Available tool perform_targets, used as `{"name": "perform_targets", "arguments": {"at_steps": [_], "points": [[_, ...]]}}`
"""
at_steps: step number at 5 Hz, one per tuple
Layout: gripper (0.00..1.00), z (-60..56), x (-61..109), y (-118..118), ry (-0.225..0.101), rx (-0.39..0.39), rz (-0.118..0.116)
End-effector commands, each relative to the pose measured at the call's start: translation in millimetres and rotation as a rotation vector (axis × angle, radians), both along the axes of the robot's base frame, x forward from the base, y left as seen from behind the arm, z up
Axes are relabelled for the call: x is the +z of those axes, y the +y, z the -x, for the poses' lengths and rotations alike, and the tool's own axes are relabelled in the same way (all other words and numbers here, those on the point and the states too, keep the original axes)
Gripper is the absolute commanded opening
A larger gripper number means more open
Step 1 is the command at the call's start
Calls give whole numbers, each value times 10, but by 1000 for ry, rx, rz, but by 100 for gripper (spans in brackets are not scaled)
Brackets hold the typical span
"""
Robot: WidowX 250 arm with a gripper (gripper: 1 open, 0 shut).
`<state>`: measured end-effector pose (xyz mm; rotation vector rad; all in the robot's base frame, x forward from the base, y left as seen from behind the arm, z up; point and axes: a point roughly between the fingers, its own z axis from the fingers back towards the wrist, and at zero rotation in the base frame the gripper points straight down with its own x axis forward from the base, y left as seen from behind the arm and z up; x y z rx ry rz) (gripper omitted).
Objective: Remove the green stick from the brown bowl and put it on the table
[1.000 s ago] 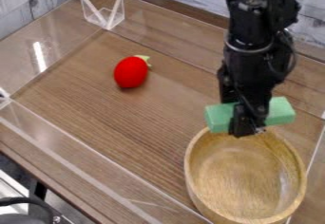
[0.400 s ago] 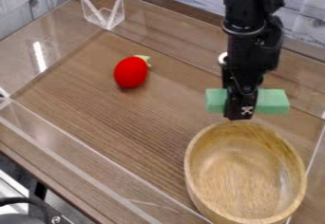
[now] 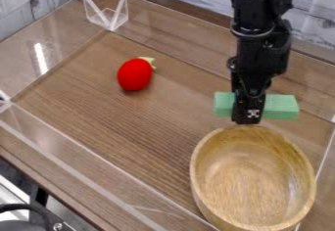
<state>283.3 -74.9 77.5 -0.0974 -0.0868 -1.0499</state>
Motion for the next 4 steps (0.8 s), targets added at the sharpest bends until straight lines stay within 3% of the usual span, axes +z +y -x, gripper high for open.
{"name": "perform_targets", "arguments": {"at_steps": [1,3,4], "points": [[0,-57,68,15,-32,41,14],[0,-200,-69,180,-8,-57,24],[0,-143,-6,152,-10,-100,24]]}}
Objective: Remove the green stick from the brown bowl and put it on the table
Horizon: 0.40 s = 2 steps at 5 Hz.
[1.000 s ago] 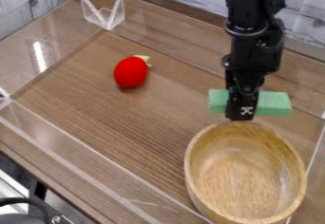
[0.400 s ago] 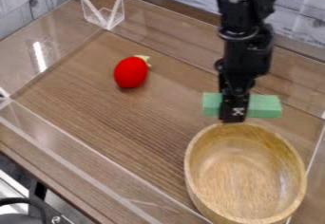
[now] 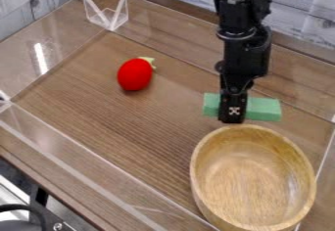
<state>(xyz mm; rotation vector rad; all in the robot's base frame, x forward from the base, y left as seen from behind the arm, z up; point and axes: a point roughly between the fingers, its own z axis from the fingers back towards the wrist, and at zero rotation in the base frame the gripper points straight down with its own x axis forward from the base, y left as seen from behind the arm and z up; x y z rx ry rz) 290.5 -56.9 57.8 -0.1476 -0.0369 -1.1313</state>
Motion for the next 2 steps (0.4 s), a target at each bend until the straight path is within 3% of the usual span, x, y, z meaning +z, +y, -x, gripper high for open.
{"name": "perform_targets", "arguments": {"at_steps": [1,2], "points": [[0,-16,276,-55,-74,-54,11],[0,15,362,-127,-75,-63,12]]}}
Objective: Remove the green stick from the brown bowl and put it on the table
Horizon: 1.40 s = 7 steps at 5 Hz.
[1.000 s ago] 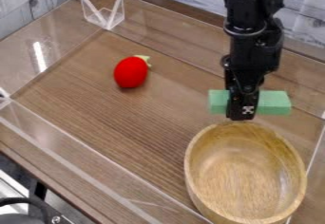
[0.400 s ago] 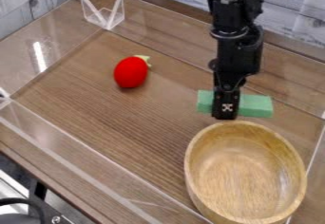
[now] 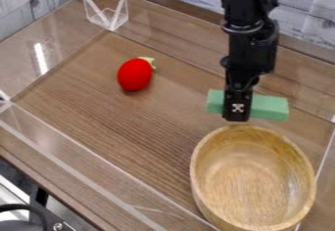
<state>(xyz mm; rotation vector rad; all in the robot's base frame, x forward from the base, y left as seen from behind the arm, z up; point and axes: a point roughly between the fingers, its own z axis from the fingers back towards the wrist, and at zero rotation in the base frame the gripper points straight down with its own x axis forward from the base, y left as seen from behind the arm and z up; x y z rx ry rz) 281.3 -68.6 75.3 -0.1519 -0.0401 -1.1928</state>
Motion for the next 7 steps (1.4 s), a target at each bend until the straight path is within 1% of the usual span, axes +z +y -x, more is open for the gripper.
{"name": "perform_targets", "arguments": {"at_steps": [1,2,3,4,5,6,7], "points": [[0,-24,242,-95,-67,-14,13],[0,-38,179,-62,-60,8,13],[100,66,254,104,-73,23,11],[0,139,313,515,-85,117,-8],[100,84,279,385,-101,61,0],[100,118,178,406,-103,-6,4],[100,89,12,417,-98,-3,5]]}}
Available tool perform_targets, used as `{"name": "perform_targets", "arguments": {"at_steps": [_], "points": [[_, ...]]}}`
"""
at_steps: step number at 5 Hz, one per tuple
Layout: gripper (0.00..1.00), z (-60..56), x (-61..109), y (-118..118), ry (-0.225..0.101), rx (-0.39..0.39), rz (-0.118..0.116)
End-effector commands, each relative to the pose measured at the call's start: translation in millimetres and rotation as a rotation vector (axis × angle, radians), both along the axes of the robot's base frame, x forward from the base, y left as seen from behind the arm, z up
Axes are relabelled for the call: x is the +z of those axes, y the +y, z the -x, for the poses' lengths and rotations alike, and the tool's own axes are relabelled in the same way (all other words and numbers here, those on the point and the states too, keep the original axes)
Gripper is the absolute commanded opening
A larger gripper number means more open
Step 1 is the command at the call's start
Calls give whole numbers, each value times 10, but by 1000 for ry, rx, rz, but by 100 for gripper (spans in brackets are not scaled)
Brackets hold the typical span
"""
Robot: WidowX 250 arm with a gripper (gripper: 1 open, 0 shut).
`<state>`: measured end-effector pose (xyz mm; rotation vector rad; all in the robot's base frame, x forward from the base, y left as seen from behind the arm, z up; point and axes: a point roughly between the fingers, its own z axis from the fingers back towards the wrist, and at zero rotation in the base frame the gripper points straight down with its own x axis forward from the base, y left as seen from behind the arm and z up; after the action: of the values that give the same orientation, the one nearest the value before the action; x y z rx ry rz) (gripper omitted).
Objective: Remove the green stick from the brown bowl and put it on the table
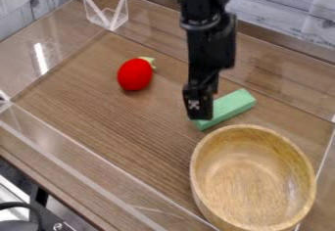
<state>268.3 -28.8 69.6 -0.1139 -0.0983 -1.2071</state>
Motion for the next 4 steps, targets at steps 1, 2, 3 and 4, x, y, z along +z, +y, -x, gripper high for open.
{"name": "perform_targets", "arguments": {"at_steps": [1,2,3,4], "points": [[100,-71,-87,46,-27,21,-3],[100,-107,-185,70,-25,47,-5],[100,-103,-240,33,-26,57,-6],[100,-98,-292,-4,-27,68,-7]]}}
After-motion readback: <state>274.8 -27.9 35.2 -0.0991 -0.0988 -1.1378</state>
